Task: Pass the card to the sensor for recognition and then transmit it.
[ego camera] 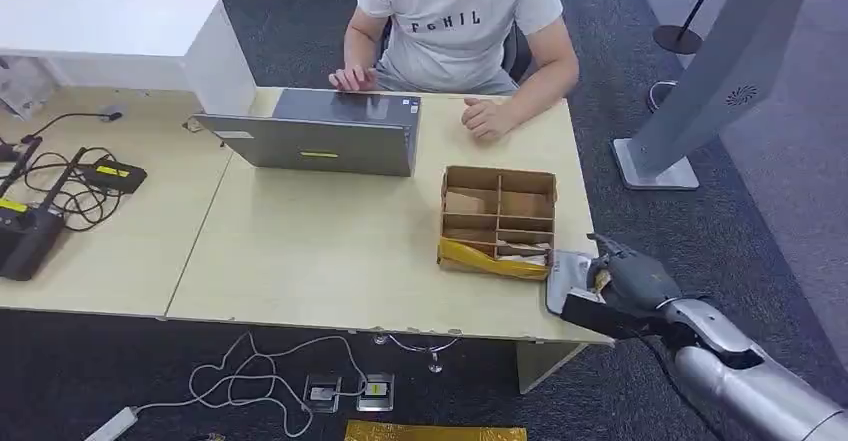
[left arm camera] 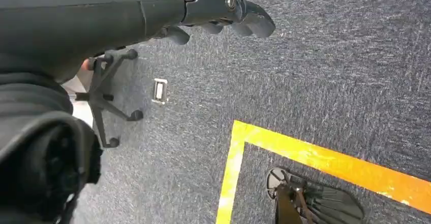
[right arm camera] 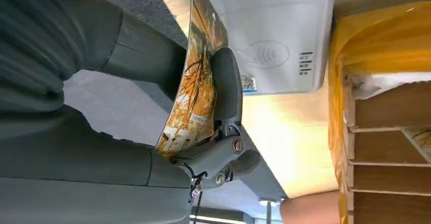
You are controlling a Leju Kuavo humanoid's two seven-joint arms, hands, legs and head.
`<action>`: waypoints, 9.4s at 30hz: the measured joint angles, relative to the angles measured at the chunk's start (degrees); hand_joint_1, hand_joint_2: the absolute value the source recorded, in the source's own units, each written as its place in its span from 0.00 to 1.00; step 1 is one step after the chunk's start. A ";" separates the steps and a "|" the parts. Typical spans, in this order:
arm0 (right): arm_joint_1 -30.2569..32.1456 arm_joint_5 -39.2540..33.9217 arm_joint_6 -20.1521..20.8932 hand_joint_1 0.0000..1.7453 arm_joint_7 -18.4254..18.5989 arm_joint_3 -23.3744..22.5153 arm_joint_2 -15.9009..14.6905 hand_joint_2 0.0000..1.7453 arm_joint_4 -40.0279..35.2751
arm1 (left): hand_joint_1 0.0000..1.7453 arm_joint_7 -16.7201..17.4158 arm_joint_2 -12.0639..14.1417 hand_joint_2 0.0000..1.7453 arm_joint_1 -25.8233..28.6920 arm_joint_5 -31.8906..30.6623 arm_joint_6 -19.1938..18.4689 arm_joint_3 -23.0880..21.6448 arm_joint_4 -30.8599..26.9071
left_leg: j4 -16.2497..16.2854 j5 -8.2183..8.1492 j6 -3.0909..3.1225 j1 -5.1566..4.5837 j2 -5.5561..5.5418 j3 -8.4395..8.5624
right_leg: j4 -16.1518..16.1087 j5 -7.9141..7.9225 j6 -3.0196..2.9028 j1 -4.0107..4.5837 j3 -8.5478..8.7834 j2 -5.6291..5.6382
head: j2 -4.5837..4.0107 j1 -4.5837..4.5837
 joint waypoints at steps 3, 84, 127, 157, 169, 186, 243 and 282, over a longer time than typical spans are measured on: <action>0.13 0.15 -0.13 1.00 0.09 -0.07 0.74 1.00 0.11 | 0.00 0.37 -0.04 0.00 -0.03 0.00 0.15 -0.11 0.00 | 0.00 0.00 0.00 0.00 0.00 0.01 | 0.00 0.00 0.00 0.00 0.00 -0.01 | -0.02 0.02; -25.45 11.69 3.26 1.00 -9.77 -12.02 4.83 1.00 13.66 | 0.00 -0.11 -0.22 0.00 -0.03 -0.09 -0.61 -1.36 0.00 | 0.01 0.05 -0.02 0.01 -0.02 -0.04 | 0.02 0.08 0.00 0.00 0.00 -0.04 | 0.00 0.00; -18.23 -7.23 2.56 0.00 0.13 -12.11 7.00 0.00 13.21 | 0.00 0.37 -1.03 0.00 0.24 0.68 0.09 -1.36 0.00 | 0.03 0.02 -0.04 -0.01 0.12 0.02 | 0.00 0.08 0.00 -0.01 -0.05 0.09 | 0.00 0.00; 17.73 17.20 -3.63 0.00 21.68 -25.33 -4.44 0.00 -28.98 | 0.00 0.79 -1.31 0.00 0.56 2.84 3.04 -0.74 0.00 | 0.00 -0.02 -0.08 0.07 -0.01 0.02 | -0.06 0.02 -0.04 0.06 0.04 -0.01 | 0.00 0.02; 17.79 25.07 2.66 0.00 20.37 -26.12 4.96 1.00 -28.79 | 0.00 0.37 -2.05 0.00 0.37 3.28 3.28 -0.24 0.00 | -0.02 -0.02 -0.09 0.10 -0.01 0.02 | -0.04 0.01 -0.06 0.09 0.04 -0.01 | 0.00 0.02; 17.02 28.24 2.23 0.00 19.71 -26.10 14.44 1.00 -20.55 | 0.00 -0.04 -2.30 0.00 0.34 2.60 2.73 0.26 0.00 | -0.02 -0.02 -0.09 0.10 -0.01 0.00 | -0.04 0.00 -0.06 0.09 0.03 0.00 | 0.00 0.00; 11.64 33.86 -4.70 0.00 6.99 -29.99 25.42 1.00 -2.87 | 0.00 -0.11 -2.69 0.00 0.29 1.05 2.25 0.24 0.00 | -0.02 -0.01 -0.11 0.10 0.00 0.00 | -0.04 0.00 -0.06 0.09 0.03 -0.01 | -0.02 0.02; 11.81 35.15 -4.90 0.00 8.63 -27.80 28.13 1.00 -0.46 | 0.00 -0.26 -2.23 0.00 0.27 0.18 1.36 0.22 0.00 | -0.02 -0.01 -0.12 0.10 0.00 0.01 | -0.03 0.00 -0.06 0.09 0.03 0.00 | 0.00 0.02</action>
